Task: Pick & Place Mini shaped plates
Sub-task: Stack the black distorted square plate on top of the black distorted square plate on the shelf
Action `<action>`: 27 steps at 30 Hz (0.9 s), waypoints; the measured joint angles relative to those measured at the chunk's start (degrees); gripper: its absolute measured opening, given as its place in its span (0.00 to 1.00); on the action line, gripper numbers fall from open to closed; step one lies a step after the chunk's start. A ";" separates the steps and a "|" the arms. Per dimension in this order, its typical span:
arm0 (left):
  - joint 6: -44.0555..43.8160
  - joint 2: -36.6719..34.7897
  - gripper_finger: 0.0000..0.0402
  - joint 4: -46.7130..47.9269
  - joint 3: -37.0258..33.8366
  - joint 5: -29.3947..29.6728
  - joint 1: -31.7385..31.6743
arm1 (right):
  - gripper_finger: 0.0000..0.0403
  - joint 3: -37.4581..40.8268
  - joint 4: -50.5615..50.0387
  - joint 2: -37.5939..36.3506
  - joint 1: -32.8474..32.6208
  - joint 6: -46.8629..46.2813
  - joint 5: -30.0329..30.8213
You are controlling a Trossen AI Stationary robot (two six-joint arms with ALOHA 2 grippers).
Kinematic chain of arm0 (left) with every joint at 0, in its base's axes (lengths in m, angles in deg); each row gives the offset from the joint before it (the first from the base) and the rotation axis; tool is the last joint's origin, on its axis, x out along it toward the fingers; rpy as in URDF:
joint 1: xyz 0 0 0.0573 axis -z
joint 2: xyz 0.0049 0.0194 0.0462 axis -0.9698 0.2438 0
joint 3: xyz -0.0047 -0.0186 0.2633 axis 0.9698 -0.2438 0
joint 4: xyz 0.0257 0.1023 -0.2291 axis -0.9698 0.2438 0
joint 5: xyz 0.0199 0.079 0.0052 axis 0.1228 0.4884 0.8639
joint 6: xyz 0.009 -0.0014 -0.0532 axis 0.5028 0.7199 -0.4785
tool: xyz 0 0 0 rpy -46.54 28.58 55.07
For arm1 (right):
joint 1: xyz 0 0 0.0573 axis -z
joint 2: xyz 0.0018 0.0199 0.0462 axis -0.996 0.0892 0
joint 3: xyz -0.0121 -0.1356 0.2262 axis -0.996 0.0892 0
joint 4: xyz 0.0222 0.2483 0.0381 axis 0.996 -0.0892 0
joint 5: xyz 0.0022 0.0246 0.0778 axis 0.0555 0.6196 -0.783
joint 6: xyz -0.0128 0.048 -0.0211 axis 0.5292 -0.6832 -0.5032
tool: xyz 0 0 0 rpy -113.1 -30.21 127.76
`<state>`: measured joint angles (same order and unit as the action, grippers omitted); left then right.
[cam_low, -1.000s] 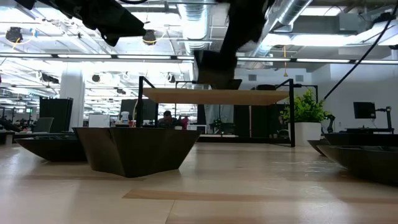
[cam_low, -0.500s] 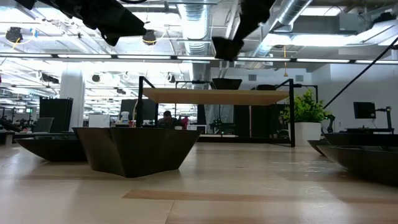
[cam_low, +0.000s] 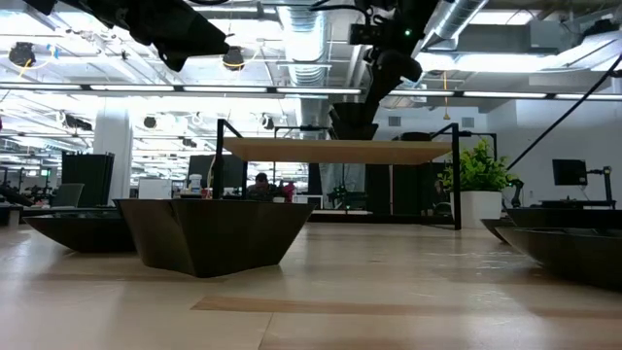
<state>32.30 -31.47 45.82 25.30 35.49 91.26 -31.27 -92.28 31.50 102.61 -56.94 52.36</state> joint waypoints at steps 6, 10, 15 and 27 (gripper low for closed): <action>0.00 0.01 0.25 -0.02 0.00 0.00 0.00 | 0.01 0.01 0.91 -0.07 0.69 0.54 -0.05; 0.00 0.01 0.25 -0.01 0.00 0.00 0.00 | 0.07 0.05 0.77 -0.07 1.57 0.56 -2.21; 0.00 0.02 0.25 0.04 0.00 0.00 0.00 | 0.15 0.09 0.79 -0.07 2.33 0.35 -3.10; -5.37 0.88 0.25 6.23 0.04 -12.00 0.05 | 0.16 0.16 1.16 -5.80 -2.26 -10.59 0.34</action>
<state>26.94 -30.59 52.04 25.34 23.49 91.31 -31.11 -91.12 25.70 100.35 -67.52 52.70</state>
